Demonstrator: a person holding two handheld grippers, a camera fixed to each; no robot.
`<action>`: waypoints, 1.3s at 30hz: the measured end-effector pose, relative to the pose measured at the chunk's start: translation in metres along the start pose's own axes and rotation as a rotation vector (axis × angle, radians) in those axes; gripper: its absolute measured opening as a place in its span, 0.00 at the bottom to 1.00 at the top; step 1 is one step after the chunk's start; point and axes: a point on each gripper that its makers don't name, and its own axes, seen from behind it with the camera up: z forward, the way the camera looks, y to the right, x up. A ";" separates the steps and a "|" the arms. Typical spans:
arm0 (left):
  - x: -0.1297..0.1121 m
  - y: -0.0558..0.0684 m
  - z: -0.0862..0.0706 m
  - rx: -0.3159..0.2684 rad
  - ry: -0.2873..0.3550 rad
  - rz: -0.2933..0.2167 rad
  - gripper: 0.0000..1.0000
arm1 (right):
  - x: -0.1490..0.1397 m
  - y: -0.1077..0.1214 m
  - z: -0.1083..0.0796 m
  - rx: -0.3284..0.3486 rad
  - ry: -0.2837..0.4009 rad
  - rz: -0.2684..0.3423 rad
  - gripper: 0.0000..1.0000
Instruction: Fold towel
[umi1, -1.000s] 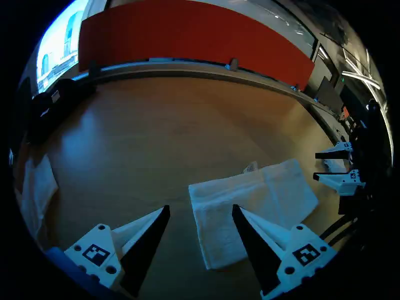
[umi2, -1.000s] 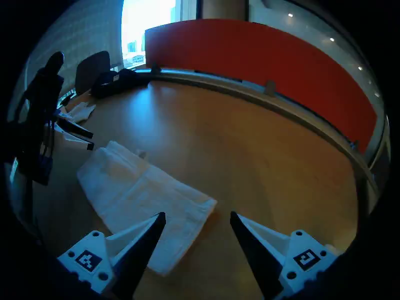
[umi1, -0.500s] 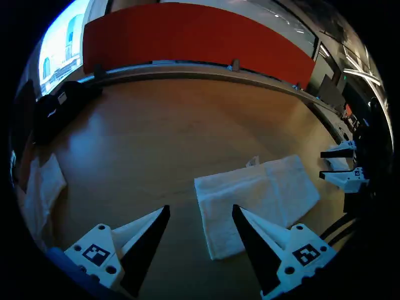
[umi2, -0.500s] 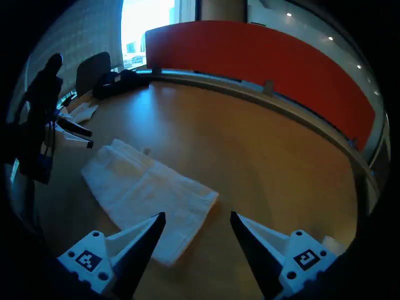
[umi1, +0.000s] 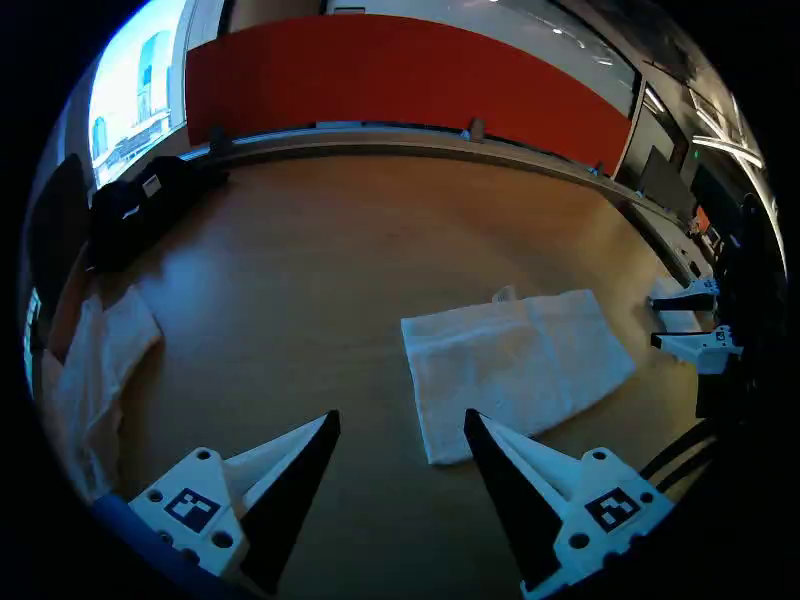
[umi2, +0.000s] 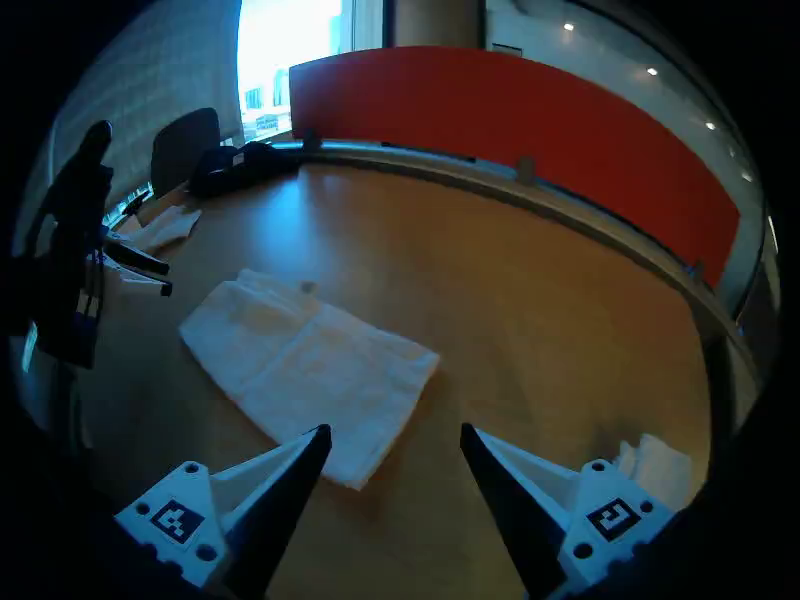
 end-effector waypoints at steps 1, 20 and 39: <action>-0.001 0.001 -0.002 -0.002 0.001 -0.001 0.92 | -0.001 0.000 -0.002 -0.001 0.001 0.002 1.00; -0.006 -0.008 -0.027 0.045 0.043 0.012 0.92 | -0.009 -0.005 -0.012 0.012 -0.002 -0.043 1.00; -0.016 -0.047 -0.058 0.145 0.098 -0.051 0.92 | -0.010 -0.020 0.002 0.076 -0.028 -0.120 1.00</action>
